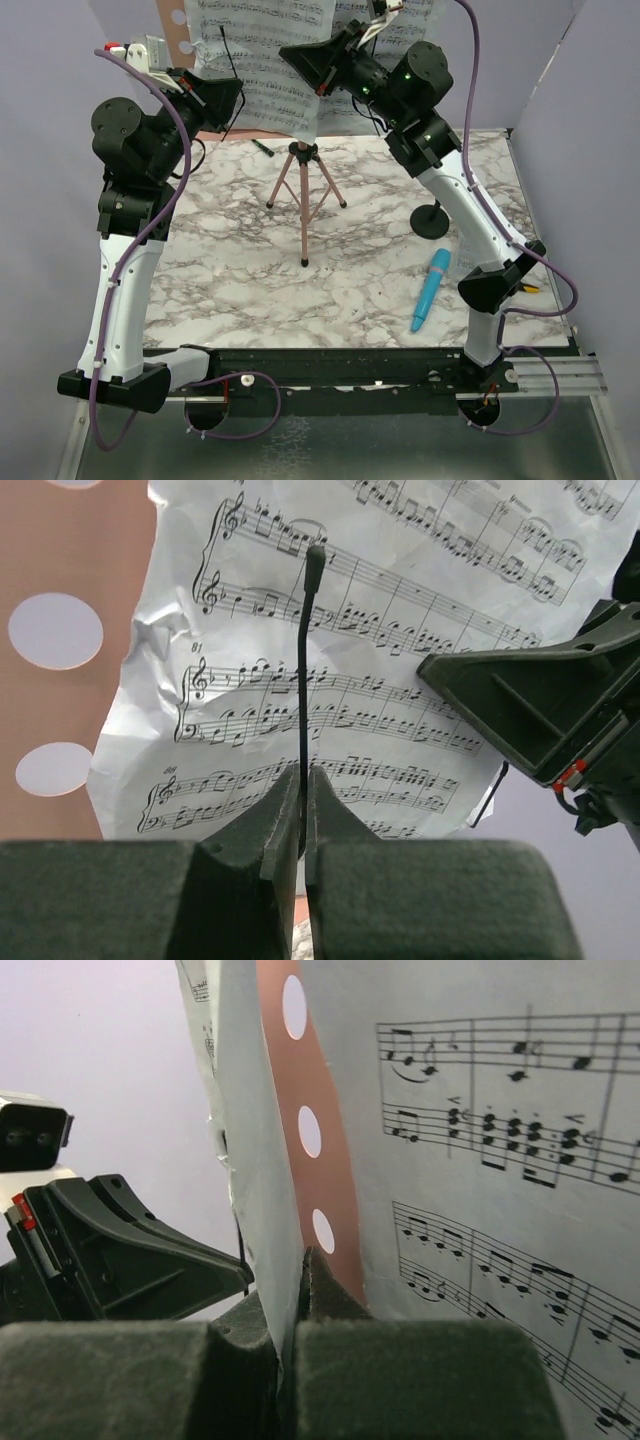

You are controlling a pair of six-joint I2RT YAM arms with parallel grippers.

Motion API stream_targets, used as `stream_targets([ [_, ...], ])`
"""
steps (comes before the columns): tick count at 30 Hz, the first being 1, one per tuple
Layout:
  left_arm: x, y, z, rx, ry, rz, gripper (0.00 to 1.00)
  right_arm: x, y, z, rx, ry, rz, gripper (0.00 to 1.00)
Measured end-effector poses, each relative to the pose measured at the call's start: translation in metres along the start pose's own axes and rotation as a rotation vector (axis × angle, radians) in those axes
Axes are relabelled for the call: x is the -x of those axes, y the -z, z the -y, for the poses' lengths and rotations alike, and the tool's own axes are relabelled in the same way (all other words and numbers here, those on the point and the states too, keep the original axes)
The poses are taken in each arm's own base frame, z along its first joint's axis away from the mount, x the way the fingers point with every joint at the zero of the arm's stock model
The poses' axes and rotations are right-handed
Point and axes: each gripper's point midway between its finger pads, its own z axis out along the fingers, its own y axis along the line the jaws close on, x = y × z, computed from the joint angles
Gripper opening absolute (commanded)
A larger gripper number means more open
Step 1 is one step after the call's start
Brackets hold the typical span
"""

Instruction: Set up the instrument practice props

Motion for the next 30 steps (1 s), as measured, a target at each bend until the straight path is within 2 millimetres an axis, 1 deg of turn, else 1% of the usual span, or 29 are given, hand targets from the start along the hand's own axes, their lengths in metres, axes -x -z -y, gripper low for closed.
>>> stream_targets([
  [4,0.005,0.000,0.003,-0.011,-0.006,0.021,0.10,-0.005,-0.001,0.002,-0.005,-0.005,-0.011,0.01],
  [6,0.011,0.002,0.006,-0.021,-0.011,0.039,0.14,-0.006,-0.001,0.003,-0.007,-0.006,-0.015,0.01],
  [8,0.015,0.004,0.010,-0.030,-0.015,0.053,0.20,-0.008,-0.001,0.004,-0.009,-0.008,-0.020,0.04],
  [12,0.021,0.006,0.014,-0.041,-0.020,0.071,0.28,-0.009,-0.001,0.004,-0.011,-0.007,-0.023,0.18],
  [15,0.021,0.007,0.014,-0.041,-0.022,0.076,0.34,-0.011,0.001,0.005,-0.017,-0.006,-0.034,0.29],
  [19,0.015,0.009,0.009,-0.023,-0.018,0.069,0.35,-0.014,0.005,0.005,-0.026,-0.011,-0.053,0.37],
  [25,0.010,0.008,0.002,0.002,-0.013,0.065,0.35,-0.011,0.015,0.000,-0.032,-0.011,-0.068,0.38],
  [30,0.006,0.007,-0.004,0.025,-0.008,0.061,0.36,-0.005,0.027,-0.007,-0.038,-0.012,-0.072,0.32],
])
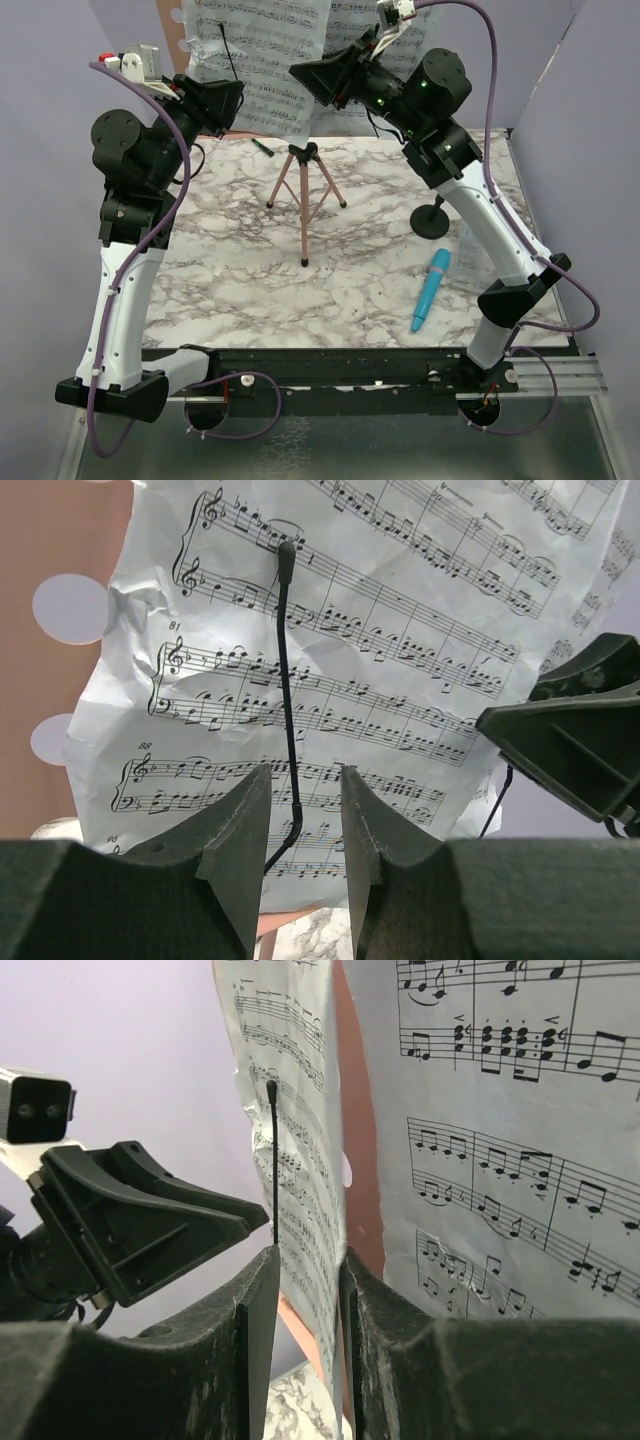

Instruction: Set up the instrument practice props

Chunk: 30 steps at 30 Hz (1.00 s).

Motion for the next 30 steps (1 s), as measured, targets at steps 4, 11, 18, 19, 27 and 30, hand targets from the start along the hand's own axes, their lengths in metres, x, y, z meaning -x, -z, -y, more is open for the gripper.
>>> stream_targets([
  [4,-0.004,-0.001,-0.003,0.006,0.005,-0.009,0.36,0.002,0.005,-0.002,-0.002,0.002,-0.002,0.26],
  [11,-0.007,-0.003,-0.003,0.005,0.017,-0.017,0.29,-0.002,0.005,0.002,-0.018,0.013,-0.012,0.12],
  [18,-0.020,-0.011,-0.008,0.002,0.037,-0.052,0.23,0.000,0.002,0.004,-0.024,0.025,-0.007,0.01],
  [19,-0.022,-0.012,-0.009,0.004,0.039,-0.055,0.21,-0.001,0.001,0.005,-0.023,0.025,-0.007,0.01],
  [27,-0.023,-0.013,-0.009,-0.002,0.047,-0.061,0.00,0.003,-0.002,0.004,-0.018,0.030,0.005,0.01],
  [30,-0.023,-0.013,-0.008,-0.004,0.049,-0.062,0.00,0.007,-0.003,0.003,-0.014,0.034,0.013,0.00],
])
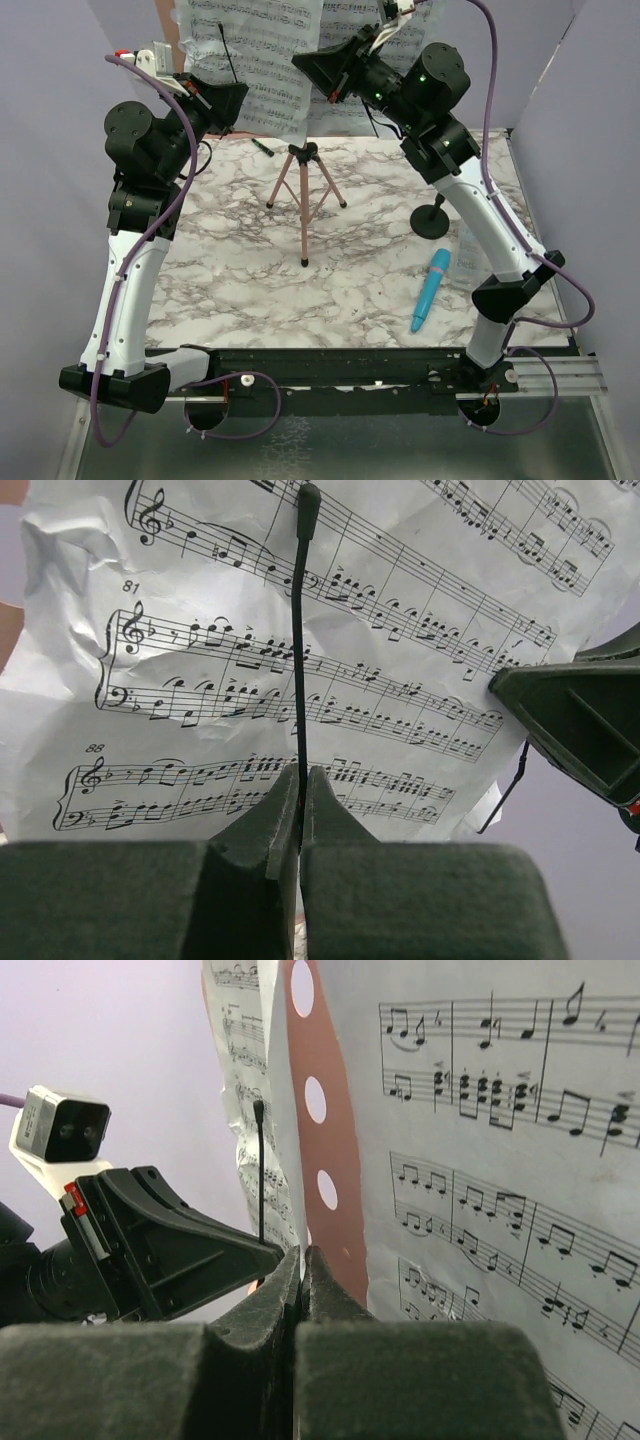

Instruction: Set up the instrument practice props

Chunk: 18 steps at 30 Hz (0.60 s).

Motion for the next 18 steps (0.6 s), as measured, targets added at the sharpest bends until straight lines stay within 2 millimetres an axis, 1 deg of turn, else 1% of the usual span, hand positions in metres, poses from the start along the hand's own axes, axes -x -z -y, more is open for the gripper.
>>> stream_targets([
  [6,0.000,0.001,0.001,-0.003,0.000,0.000,0.00,0.007,-0.009,-0.003,0.026,0.011,0.023,0.00],
  [14,-0.001,0.001,0.004,-0.020,0.001,-0.005,0.00,-0.001,-0.017,-0.003,0.055,0.003,0.008,0.01],
  [18,-0.002,0.001,0.006,-0.031,0.005,-0.010,0.00,-0.002,-0.021,-0.004,0.073,-0.005,0.011,0.01],
])
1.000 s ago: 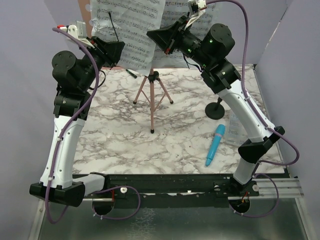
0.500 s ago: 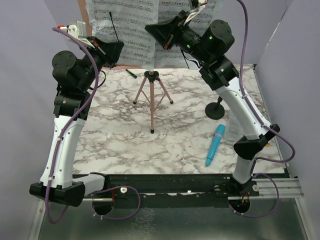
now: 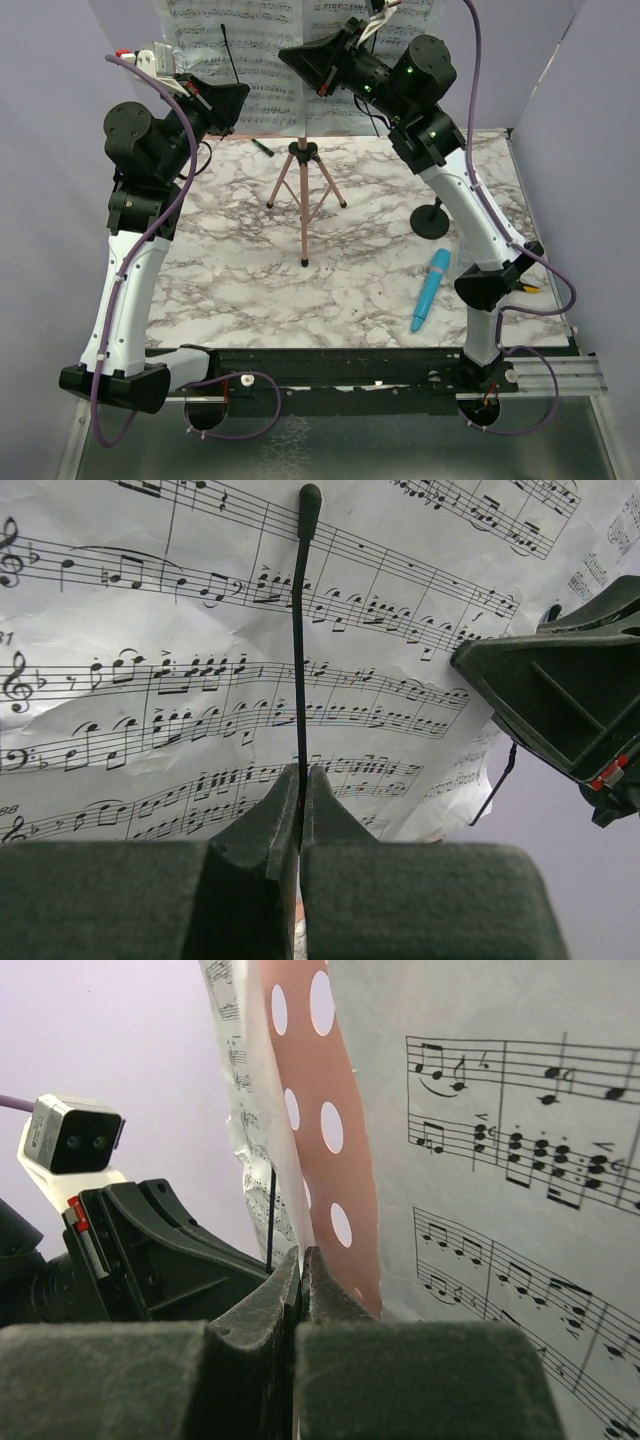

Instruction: Set up the instrument practice props

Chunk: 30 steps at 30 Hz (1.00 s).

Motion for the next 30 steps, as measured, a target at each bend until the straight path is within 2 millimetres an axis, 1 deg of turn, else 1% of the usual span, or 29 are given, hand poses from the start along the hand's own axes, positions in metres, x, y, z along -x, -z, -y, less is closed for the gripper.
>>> stream_targets([
  [13,-0.001,-0.001,0.002,-0.016,0.007,0.001,0.00,-0.008,-0.007,-0.004,0.037,-0.047,-0.010,0.01],
  [14,-0.001,-0.001,0.002,-0.017,0.008,0.001,0.04,-0.009,-0.007,-0.004,0.038,-0.049,-0.012,0.01],
  [16,-0.001,-0.001,0.003,-0.019,0.008,0.000,0.19,-0.010,-0.008,-0.005,0.040,-0.052,-0.013,0.01],
  [19,-0.001,-0.001,0.003,-0.021,0.008,0.002,0.36,-0.010,-0.008,-0.005,0.040,-0.053,-0.013,0.06],
  [20,0.000,0.000,0.003,-0.022,0.007,0.004,0.41,-0.010,-0.008,-0.004,0.039,-0.053,-0.013,0.07],
  [22,0.000,0.001,0.004,-0.024,0.007,0.007,0.47,-0.012,-0.008,-0.004,0.038,-0.054,-0.015,0.11],
  [23,0.001,0.002,0.005,-0.026,0.007,0.009,0.52,-0.013,-0.008,-0.004,0.037,-0.055,-0.018,0.14],
  [27,0.004,0.005,0.008,-0.031,0.000,0.019,0.75,-0.020,-0.007,-0.001,0.029,-0.059,-0.032,0.25],
  [30,0.007,0.007,0.011,-0.035,-0.003,0.027,0.85,-0.022,-0.006,0.000,0.026,-0.061,-0.038,0.31],
])
